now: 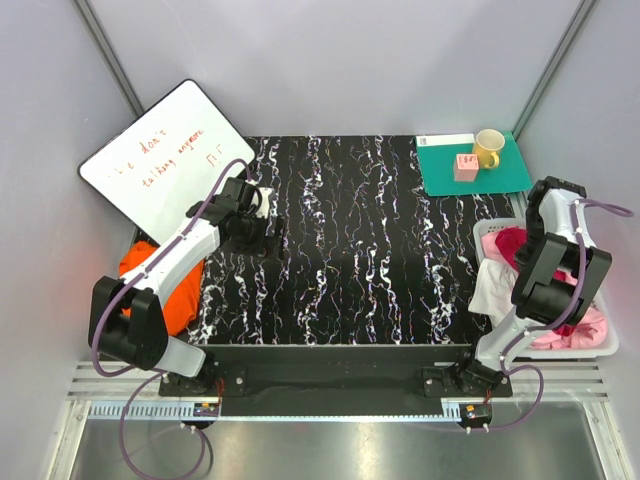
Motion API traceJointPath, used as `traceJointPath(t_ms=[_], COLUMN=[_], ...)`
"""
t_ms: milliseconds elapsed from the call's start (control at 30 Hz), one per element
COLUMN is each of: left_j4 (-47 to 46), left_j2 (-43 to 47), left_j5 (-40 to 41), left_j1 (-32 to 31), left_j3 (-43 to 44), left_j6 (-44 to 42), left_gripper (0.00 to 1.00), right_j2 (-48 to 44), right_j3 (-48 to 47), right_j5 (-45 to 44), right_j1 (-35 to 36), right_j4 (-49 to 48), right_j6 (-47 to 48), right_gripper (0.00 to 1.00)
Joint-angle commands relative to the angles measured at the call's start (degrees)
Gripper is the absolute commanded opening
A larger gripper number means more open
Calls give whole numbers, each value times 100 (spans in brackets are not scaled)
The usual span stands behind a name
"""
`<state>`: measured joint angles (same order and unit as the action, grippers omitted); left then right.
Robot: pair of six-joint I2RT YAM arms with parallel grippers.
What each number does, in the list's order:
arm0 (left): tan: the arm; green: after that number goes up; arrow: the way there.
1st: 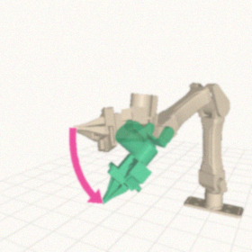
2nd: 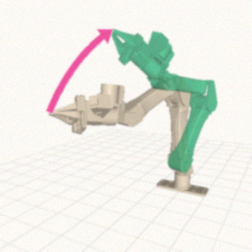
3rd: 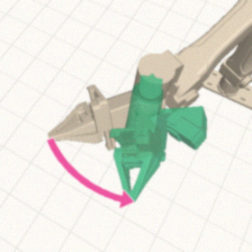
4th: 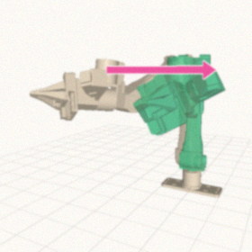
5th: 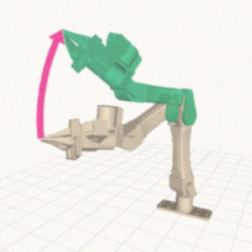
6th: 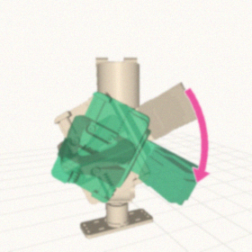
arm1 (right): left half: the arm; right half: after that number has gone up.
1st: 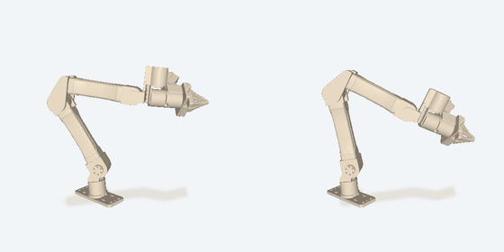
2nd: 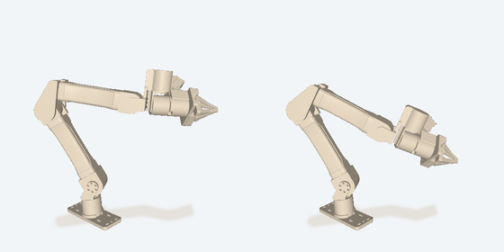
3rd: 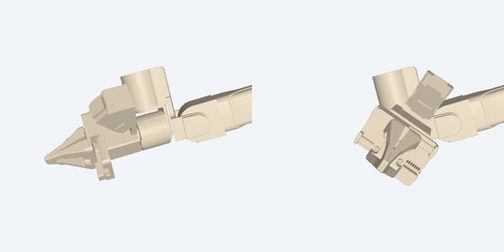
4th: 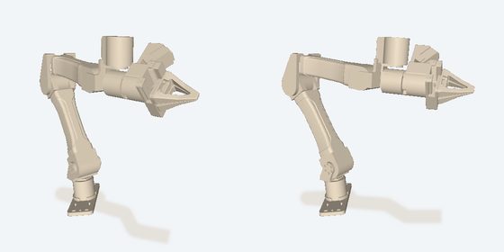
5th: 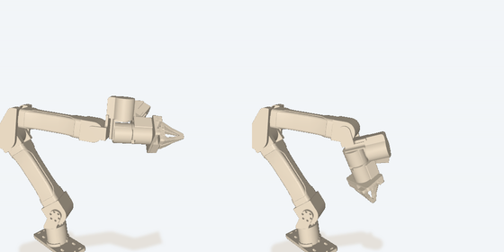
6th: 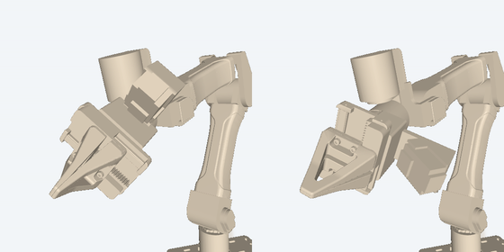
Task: Fold and stack the t-shirts
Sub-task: Grab crumpled tshirt from bin with the right arm
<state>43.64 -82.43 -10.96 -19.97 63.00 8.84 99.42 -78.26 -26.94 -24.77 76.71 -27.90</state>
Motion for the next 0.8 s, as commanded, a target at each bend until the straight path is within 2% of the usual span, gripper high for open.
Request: traceJointPath(t_ms=[0, 200, 433, 567, 733, 767], left_j4=[-31, -22, -22, -4, 22, 31], left_j2=[157, 87, 61, 70, 157, 192], left_j5=[77, 77, 50, -20, 85, 190], left_j1=[-25, -25, -25, -25, -25, -25], left_j3=[283, 256, 265, 265, 318, 327], left_j6=[-76, -67, -58, -40, 21, 56], left_gripper=[99, 99, 99, 99, 99, 99], right_j2=[-203, -1055, -1838, -1759, -1269, -1145], right_j3=[-233, -1471, -2675, -3921, -5152, -5373], right_j5=[416, 1199, 2017, 2113, 3044, 3089], right_j1=[-1, 16, 131, 175, 385, 673], right_j4=[108, 529, 784, 969, 986, 1030], right_j6=[223, 575, 417, 514, 443, 435], right_gripper=[0, 0, 0, 0, 0, 0])
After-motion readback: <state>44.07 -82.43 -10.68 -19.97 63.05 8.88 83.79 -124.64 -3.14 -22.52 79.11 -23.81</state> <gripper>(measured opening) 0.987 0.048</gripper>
